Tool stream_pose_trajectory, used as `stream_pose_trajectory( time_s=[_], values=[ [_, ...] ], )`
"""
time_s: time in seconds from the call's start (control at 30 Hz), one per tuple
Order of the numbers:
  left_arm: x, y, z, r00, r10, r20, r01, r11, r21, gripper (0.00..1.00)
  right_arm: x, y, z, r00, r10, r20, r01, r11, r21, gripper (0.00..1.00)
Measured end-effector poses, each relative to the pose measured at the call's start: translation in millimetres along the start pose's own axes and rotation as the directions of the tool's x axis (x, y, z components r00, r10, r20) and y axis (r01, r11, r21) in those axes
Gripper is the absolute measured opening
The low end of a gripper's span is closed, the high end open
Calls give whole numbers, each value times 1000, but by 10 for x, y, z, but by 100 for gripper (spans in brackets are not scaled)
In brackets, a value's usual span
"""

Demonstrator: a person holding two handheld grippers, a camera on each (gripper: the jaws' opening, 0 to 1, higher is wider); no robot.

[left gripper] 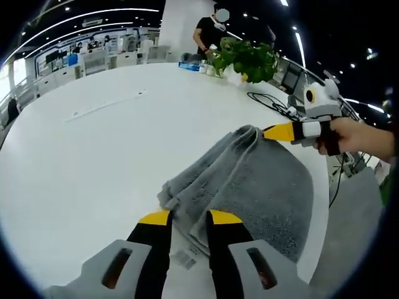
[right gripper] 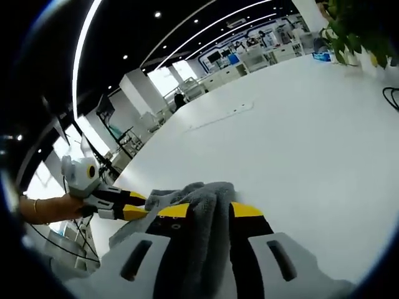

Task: Fold the towel on the table until its edges align and the towel forms a compact rectangular stack.

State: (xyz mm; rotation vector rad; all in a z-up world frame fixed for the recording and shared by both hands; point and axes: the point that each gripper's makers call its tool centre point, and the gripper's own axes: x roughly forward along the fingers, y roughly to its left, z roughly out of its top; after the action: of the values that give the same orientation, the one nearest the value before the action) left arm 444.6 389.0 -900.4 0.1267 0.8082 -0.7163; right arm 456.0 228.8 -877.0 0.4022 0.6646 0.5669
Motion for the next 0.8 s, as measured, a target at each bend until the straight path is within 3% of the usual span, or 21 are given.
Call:
stream_pose_trajectory(
  time_s=[0.17,0.3,0.53,0.8],
  values=[
    [57,-15,-12,1000,-11,-2,11,1000,-8,18,60,0,-80,1000,2,-28,-3,1000,-16,16],
    [94,3,16,1000,-25,3,25,999,-25,17,143,-6,-136,998,-10,-56,2,990,-138,10],
    [173,59,83,998,-48,36,50,997,-59,17,227,-114,-116,998,-31,-60,26,996,-84,9],
    [288,140,210,996,-58,67,62,996,-66,16,314,-213,-26,998,-44,-42,40,996,-85,9]
  ],
)
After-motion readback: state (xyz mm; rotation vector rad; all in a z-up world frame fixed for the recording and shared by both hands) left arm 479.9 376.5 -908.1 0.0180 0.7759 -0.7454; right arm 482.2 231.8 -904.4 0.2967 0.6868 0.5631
